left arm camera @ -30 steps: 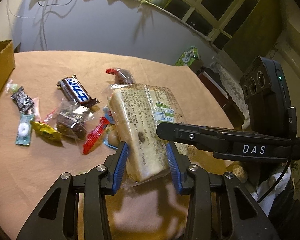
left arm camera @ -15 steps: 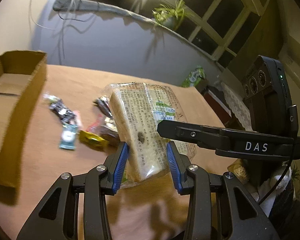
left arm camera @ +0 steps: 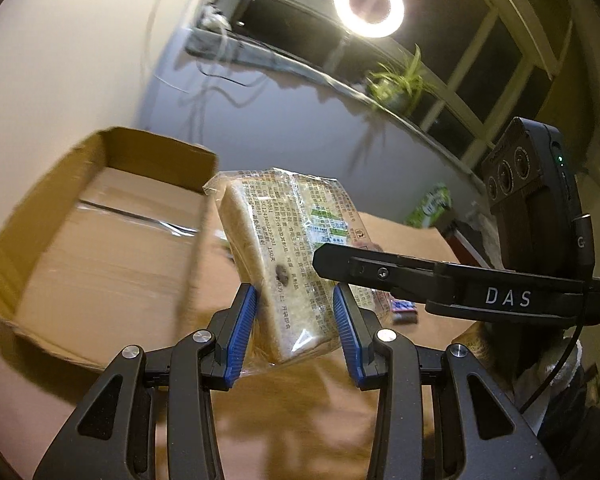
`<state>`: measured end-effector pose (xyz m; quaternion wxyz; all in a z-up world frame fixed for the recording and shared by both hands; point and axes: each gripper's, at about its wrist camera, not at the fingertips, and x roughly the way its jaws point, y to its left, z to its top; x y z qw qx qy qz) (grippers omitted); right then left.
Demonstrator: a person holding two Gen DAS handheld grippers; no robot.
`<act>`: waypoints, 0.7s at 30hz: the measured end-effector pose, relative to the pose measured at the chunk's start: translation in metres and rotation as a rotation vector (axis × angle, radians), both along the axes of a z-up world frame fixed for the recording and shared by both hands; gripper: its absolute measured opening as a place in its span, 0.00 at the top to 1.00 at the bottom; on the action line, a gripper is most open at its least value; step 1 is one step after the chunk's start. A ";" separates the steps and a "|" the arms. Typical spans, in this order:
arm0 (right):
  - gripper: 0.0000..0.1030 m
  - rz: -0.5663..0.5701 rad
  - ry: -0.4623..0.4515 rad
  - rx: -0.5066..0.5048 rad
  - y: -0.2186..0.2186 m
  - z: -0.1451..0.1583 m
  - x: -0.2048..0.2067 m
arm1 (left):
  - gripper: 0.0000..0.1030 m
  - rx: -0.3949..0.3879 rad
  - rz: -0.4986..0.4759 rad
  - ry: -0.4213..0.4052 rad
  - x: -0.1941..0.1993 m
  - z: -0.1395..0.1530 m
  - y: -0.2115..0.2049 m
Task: Organize snacks
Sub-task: 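Carry the bread loaf into the cardboard box and open both grippers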
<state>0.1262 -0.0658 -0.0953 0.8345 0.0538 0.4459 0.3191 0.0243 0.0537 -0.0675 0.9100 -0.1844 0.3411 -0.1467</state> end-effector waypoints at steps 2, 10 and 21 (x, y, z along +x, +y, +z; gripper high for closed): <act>0.51 0.027 -0.002 0.003 0.019 0.002 0.003 | 0.63 -0.001 0.029 -0.004 -0.002 0.001 0.014; 0.51 0.109 0.004 0.010 0.074 -0.001 0.012 | 0.63 0.002 0.124 -0.004 -0.011 -0.001 0.060; 0.51 0.179 0.021 -0.010 0.128 -0.011 0.021 | 0.63 -0.006 0.200 0.017 -0.017 -0.012 0.098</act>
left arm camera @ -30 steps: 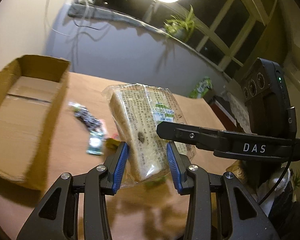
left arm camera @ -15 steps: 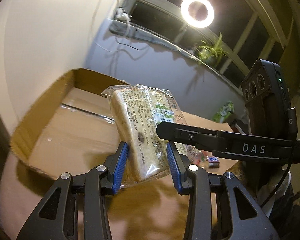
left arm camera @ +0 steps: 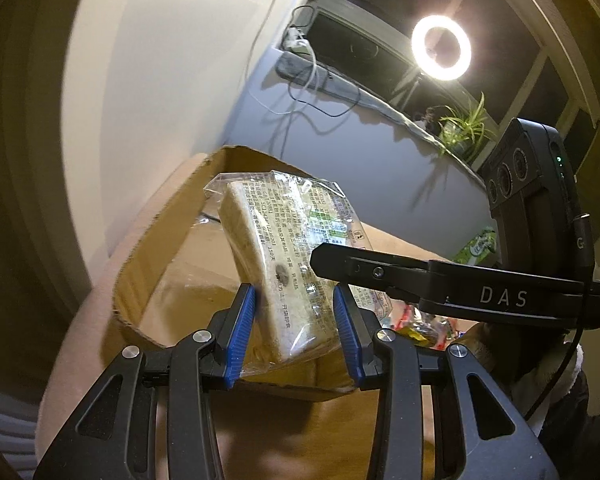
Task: Organize snacks
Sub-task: 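Carry the bread loaf into the cardboard box and open both grippers, then move both grippers from the box back over the scattered snacks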
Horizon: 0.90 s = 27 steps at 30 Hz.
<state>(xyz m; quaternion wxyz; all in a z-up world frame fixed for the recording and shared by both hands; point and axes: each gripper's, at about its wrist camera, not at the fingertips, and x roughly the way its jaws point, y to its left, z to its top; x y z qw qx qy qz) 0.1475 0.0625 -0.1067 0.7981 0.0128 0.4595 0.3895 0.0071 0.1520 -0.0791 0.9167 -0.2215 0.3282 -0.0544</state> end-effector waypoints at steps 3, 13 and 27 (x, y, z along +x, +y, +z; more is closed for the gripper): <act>0.51 0.014 0.003 -0.009 0.007 -0.002 0.002 | 0.63 -0.011 0.005 0.003 0.000 -0.001 0.005; 0.51 -0.021 -0.016 -0.031 0.005 -0.003 0.008 | 0.64 0.018 0.032 0.001 -0.002 0.001 0.005; 0.33 -0.112 -0.063 -0.044 -0.058 0.004 0.001 | 0.47 0.032 0.009 0.005 0.003 0.006 -0.021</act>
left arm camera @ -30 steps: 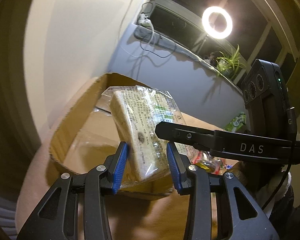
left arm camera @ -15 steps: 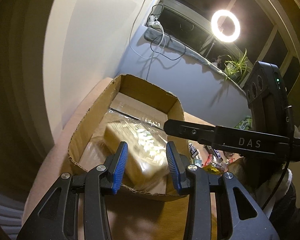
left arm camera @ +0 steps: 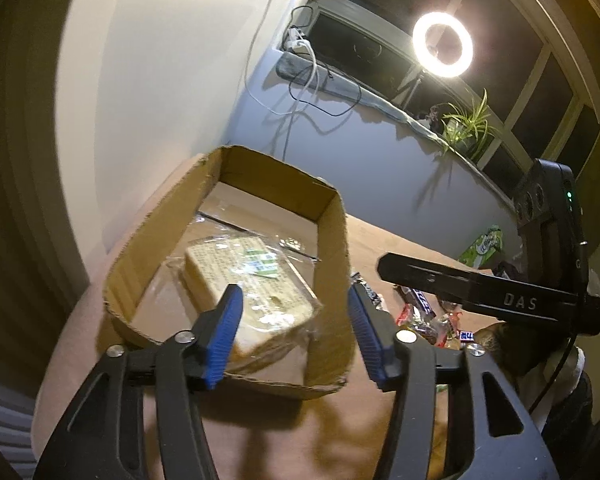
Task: Organize snacks
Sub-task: 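Move both grippers from the box back over the scattered snacks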
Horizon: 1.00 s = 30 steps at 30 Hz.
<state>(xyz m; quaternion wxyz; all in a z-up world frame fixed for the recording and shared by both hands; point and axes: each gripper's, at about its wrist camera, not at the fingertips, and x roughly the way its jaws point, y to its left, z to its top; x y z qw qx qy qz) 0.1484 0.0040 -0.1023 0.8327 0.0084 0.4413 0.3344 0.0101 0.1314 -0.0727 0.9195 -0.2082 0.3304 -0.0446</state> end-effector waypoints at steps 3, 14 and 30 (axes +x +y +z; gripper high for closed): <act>0.26 -0.041 -0.027 -0.014 -0.027 0.002 -0.002 | 0.47 0.011 -0.020 0.003 0.002 0.002 -0.012; 0.19 -0.176 -0.061 -0.116 -0.121 -0.006 -0.009 | 0.47 0.043 -0.111 0.021 0.012 0.001 -0.059; 0.19 -0.296 -0.030 -0.285 -0.231 -0.045 -0.012 | 0.47 0.167 -0.303 0.088 0.041 -0.029 -0.154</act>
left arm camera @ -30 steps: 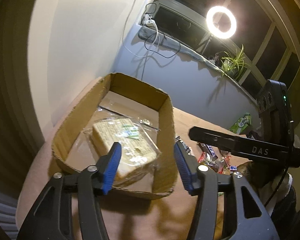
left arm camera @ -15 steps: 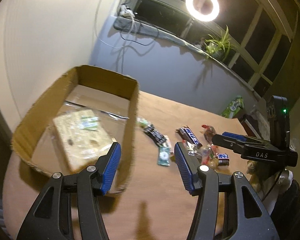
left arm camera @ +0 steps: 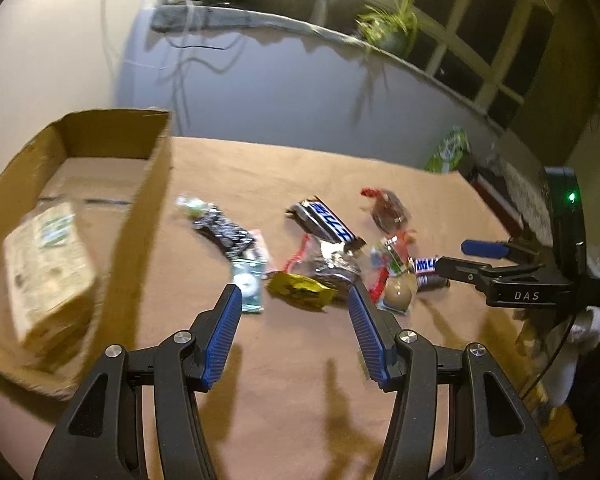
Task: Organize snacks
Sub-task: 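Move both grippers from the box back over the scattered snacks, then grasp the yellow candy packet with the left gripper while the right grasps the chocolate bar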
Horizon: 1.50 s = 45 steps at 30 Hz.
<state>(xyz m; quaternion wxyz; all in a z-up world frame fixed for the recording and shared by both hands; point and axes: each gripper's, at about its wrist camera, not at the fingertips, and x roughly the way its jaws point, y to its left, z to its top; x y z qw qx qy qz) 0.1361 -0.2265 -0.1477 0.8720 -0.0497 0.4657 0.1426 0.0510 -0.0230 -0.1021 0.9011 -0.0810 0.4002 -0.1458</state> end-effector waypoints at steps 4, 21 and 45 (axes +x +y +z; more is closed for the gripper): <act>0.19 0.020 0.007 -0.050 0.000 -0.012 -0.007 | 0.47 0.053 -0.035 0.008 0.008 -0.008 -0.014; 0.19 0.084 0.024 -0.057 0.007 -0.030 0.007 | 0.55 0.173 -0.097 0.053 0.031 -0.032 -0.035; 0.45 0.310 0.074 -0.105 0.025 -0.033 0.014 | 0.64 0.211 -0.148 0.048 0.044 -0.039 -0.034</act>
